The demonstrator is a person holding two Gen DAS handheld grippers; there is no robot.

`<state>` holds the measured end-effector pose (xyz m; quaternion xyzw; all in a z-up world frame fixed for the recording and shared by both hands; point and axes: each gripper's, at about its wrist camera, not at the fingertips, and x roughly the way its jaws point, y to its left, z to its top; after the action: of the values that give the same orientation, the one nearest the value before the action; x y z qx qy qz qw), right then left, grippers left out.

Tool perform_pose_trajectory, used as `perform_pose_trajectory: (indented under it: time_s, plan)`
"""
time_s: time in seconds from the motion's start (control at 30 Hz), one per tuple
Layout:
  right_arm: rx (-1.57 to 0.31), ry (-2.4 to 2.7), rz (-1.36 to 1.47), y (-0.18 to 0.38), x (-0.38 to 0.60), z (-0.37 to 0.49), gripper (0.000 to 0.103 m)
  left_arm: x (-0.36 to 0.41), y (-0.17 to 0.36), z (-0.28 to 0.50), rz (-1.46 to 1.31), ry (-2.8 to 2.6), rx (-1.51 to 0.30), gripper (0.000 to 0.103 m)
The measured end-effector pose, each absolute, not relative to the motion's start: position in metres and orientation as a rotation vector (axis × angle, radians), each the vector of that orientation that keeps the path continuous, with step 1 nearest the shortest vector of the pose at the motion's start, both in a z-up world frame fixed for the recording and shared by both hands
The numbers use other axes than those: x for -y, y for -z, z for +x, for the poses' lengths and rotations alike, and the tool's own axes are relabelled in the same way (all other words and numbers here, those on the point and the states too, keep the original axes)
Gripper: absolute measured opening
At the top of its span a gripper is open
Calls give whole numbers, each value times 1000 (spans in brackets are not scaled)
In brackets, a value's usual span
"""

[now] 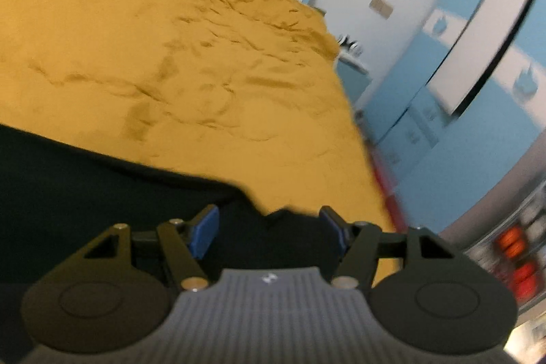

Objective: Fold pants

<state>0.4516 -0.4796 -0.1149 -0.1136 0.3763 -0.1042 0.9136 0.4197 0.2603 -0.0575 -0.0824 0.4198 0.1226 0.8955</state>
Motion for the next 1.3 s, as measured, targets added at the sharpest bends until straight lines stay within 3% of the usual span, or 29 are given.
perform_pose_trajectory:
  time_s: [0.2, 0.6, 0.67, 0.73, 0.8, 1.13, 1.23, 1.3]
  plan:
    - [-830, 190, 54, 124, 487, 402, 56, -305, 89, 388, -562, -217, -866, 40]
    - [-822, 236, 344, 142, 520, 348, 56, -325, 161, 399, -938, -243, -740, 43]
    - [-795, 255, 471, 144, 537, 343, 56, -323, 162, 405, -944, -243, -724, 31]
    - [-760, 276, 611, 147, 556, 337, 56, -323, 161, 410, -931, -249, -723, 14]
    - [-726, 308, 727, 153, 572, 331, 58, -324, 159, 411, -921, -257, -715, 7]
    - [-586, 441, 1036, 189, 630, 337, 56, -314, 131, 412, -804, -292, -707, 6]
    - [-570, 471, 1120, 193, 647, 341, 43, -312, 133, 414, -795, -310, -721, 6]
    - [-576, 469, 1092, 187, 653, 347, 25, -312, 133, 414, -793, -320, -720, 6]
